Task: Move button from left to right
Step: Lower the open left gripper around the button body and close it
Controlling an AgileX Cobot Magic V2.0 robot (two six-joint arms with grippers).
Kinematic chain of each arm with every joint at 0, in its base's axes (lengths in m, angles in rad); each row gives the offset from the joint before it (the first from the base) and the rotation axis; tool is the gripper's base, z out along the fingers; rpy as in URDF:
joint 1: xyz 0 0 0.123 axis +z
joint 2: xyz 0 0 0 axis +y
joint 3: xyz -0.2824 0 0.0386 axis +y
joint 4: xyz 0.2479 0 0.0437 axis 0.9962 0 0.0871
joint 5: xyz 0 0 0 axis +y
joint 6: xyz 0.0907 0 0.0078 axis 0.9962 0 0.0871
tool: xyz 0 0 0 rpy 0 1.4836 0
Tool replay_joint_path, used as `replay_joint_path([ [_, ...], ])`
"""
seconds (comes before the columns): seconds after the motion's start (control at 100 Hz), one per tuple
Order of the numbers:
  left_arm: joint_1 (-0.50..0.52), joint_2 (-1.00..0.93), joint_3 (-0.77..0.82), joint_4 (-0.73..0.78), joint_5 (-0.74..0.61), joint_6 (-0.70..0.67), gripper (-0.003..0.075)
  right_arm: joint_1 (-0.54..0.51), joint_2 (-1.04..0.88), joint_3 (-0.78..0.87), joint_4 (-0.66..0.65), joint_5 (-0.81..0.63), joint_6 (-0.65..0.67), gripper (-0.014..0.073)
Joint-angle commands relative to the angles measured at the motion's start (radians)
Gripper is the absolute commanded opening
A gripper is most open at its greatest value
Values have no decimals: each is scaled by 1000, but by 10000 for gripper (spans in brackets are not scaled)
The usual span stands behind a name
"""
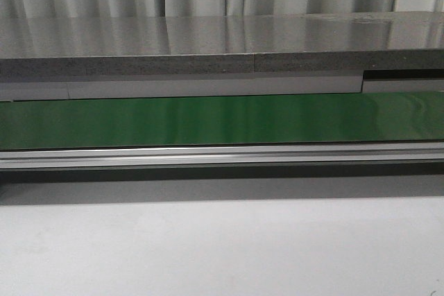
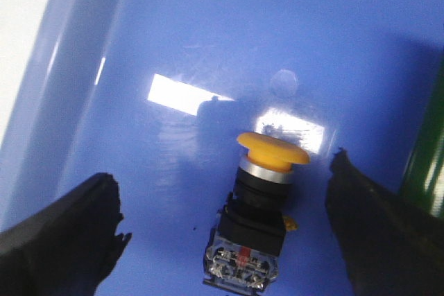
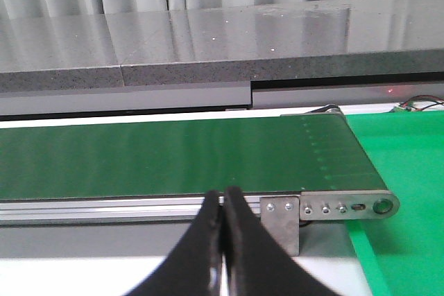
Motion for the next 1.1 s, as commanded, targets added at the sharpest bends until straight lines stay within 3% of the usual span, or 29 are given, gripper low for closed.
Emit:
replay_joint_path([
  [0.0, 2, -23, -32, -25, -34, 16, 587, 0, -19, -18, -13, -74, -1, -67],
  [0.84, 2, 102, -30, -51, -26, 40, 582, 0, -19, -18, -13, -74, -1, -67],
  [0.98, 2, 133, -30, -51, -24, 40, 523, 0, -19, -18, -13, -74, -1, -67],
  [1.09, 2, 138, -30, -51, -24, 40, 427, 0, -19, -18, -13, -74, -1, -67],
])
